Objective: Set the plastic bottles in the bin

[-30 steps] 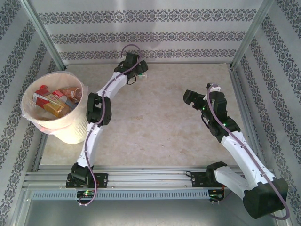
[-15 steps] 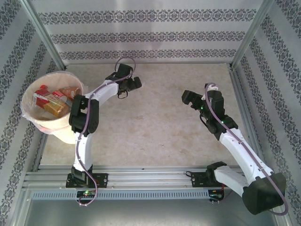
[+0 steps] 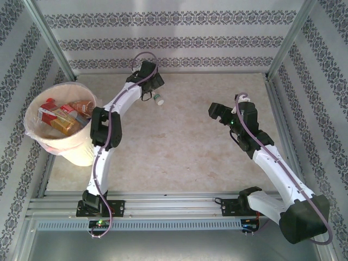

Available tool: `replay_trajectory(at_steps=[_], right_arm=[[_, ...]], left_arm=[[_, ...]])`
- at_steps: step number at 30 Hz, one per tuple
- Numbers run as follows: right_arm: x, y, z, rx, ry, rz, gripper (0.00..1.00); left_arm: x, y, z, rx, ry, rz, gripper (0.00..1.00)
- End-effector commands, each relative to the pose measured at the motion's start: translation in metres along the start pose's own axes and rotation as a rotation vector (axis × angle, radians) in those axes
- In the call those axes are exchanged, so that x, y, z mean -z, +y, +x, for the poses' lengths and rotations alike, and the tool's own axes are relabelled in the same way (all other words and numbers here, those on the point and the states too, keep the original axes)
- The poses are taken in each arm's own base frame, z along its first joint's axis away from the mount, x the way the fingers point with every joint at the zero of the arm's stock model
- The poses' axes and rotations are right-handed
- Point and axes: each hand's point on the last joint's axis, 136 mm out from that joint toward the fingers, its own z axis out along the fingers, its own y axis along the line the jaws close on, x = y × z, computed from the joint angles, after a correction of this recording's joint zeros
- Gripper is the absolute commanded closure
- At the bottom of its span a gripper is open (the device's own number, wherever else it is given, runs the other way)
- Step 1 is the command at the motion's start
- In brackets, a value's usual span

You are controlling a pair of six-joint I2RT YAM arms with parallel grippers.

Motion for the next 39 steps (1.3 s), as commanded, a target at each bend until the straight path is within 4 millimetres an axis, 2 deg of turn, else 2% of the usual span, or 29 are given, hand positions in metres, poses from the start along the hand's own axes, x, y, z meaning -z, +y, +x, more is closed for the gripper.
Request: replay_trajectory(at_steps=[1,5,10,15,17,20,23,27,31,35,39], right_arm=[[0.005,0.005,-0.009,-0.006,-0.018,-0.016,0.02],[0.006,0.003,-0.01,0.0,-0.024,-0.007,0.02],[0.004,0.003,-0.01,0.003,-0.019,-0.006,0.02],[0.001,0.004,-0.009,0.004,-0.011,-0.002,0.02],[0.0,0.004,-0.01,0.003,-0.008,-0.002,0.02],[-0.002,0.005,-0.01,-0.003,-0.003,-0.004,0.02],[-0.004,0.007,-0.009,-0.007,0.003,-0.008,0.02],[-0.006,0.01,-0.008,-0.012,0.01,-0.019,0.02],[-0.008,0.011,-0.007,-0.012,0.009,-0.022,0.02],[-0.011,0.016,-0.009,-0.012,0.01,-0.037,0.02],[-0.014,0.021,-0.01,-0.01,0.012,-0.054,0.02]], left_arm=[[-0.015,0.027,0.007,-0.019,0.023,-0.165,0.0],[-0.038,0.013,0.014,-0.126,0.038,-0.142,0.0],[-0.062,0.017,0.02,-0.229,0.031,-0.161,0.0],[-0.075,0.027,0.023,-0.287,0.029,-0.199,0.01],[-0.077,0.025,0.022,-0.316,0.019,-0.193,0.1],[-0.072,0.012,0.015,-0.358,0.009,-0.141,0.22],[-0.054,0.0,0.001,-0.388,-0.021,-0.111,0.3],[-0.013,-0.02,-0.017,-0.405,-0.06,-0.068,0.36],[0.044,-0.043,-0.03,-0.431,-0.116,-0.014,0.43],[0.107,-0.065,-0.034,-0.459,-0.173,0.076,0.44],[0.166,-0.068,-0.033,-0.455,-0.2,0.151,0.45]])
